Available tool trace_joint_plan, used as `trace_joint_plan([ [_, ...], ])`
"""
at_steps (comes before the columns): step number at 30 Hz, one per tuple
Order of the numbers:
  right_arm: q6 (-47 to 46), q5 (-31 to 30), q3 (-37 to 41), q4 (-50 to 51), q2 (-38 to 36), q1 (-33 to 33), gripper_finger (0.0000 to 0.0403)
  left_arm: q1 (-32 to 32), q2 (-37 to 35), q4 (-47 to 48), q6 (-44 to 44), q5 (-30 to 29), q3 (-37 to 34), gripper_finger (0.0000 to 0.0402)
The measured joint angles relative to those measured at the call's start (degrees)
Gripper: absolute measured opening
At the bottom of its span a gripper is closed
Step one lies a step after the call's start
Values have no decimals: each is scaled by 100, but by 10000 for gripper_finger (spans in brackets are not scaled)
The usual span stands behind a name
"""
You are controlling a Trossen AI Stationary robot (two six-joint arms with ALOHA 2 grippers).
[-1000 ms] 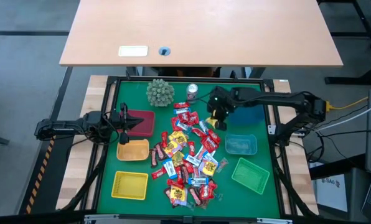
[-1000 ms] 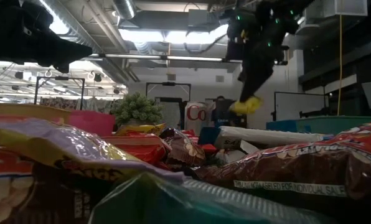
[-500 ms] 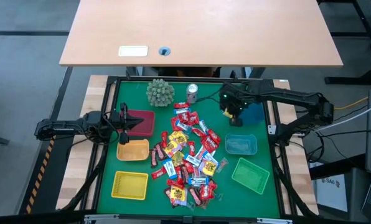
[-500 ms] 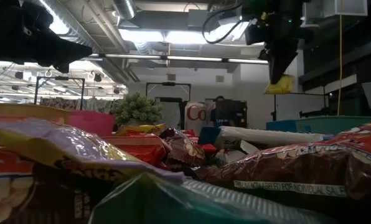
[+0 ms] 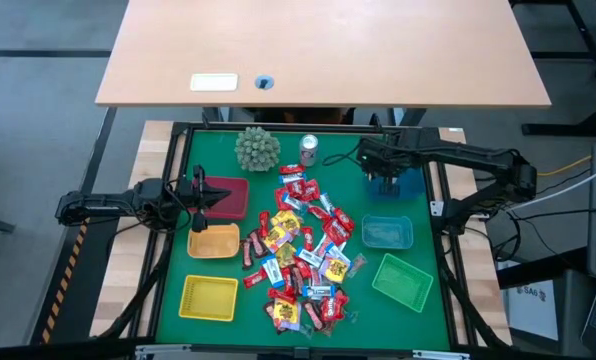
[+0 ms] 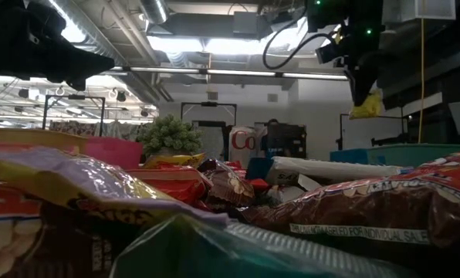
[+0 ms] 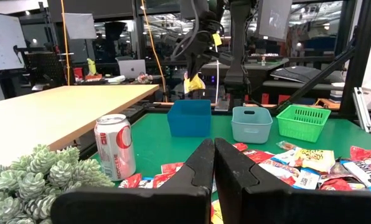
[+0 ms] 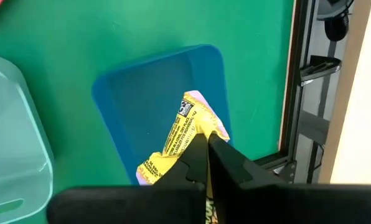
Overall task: Sort candy
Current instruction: Put the yellow candy into the dark blue bin
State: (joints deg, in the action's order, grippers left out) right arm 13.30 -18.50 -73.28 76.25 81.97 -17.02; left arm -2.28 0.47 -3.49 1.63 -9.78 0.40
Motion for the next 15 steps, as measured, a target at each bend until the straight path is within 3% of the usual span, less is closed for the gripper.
trace_joint_plan([
  [15,4,-17,0,70,0,0,17,1,0,0,2,-1,1,1],
])
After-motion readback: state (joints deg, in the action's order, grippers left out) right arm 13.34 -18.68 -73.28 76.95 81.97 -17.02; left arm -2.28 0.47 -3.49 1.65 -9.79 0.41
